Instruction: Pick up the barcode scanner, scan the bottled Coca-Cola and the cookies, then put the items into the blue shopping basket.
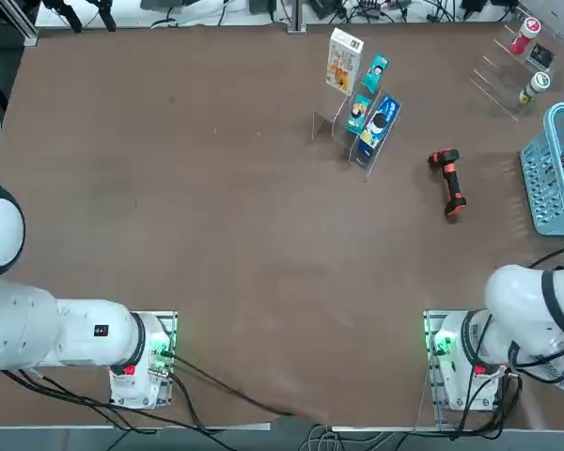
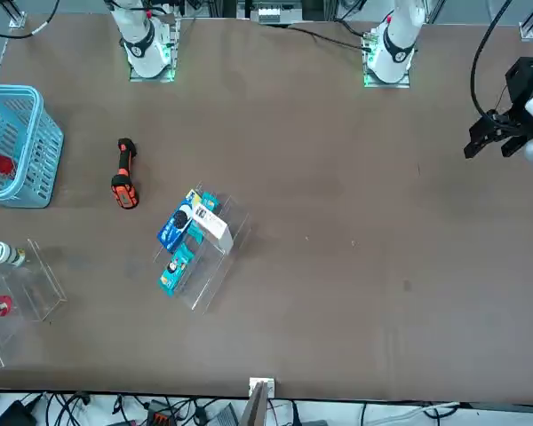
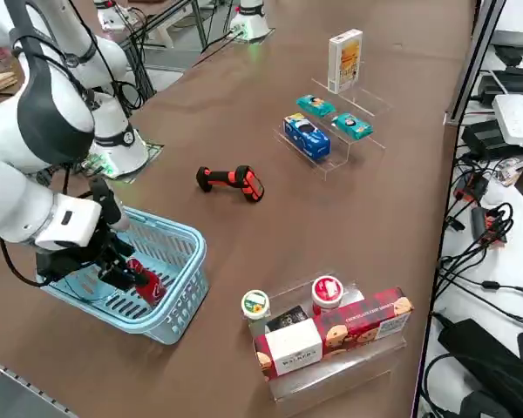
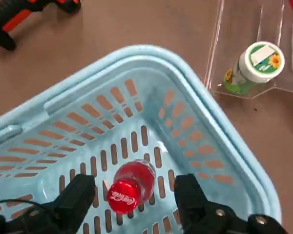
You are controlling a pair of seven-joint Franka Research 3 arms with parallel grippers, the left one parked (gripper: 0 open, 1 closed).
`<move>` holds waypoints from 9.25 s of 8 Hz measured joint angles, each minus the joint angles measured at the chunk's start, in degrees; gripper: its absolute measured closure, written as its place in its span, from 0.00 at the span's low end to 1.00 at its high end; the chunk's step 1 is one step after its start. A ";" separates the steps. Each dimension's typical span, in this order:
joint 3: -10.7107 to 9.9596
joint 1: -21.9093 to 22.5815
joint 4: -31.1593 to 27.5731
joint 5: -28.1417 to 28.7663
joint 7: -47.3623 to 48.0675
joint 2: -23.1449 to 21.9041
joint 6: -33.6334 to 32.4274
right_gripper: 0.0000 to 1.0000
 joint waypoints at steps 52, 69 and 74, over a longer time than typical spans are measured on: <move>1.51 76.10 41.44 -15.81 97.35 18.21 -12.50 0.60; -1.03 28.74 8.92 -19.64 38.37 -19.45 -32.48 0.60; -1.41 11.75 -0.40 -19.77 15.24 -22.49 -22.84 0.60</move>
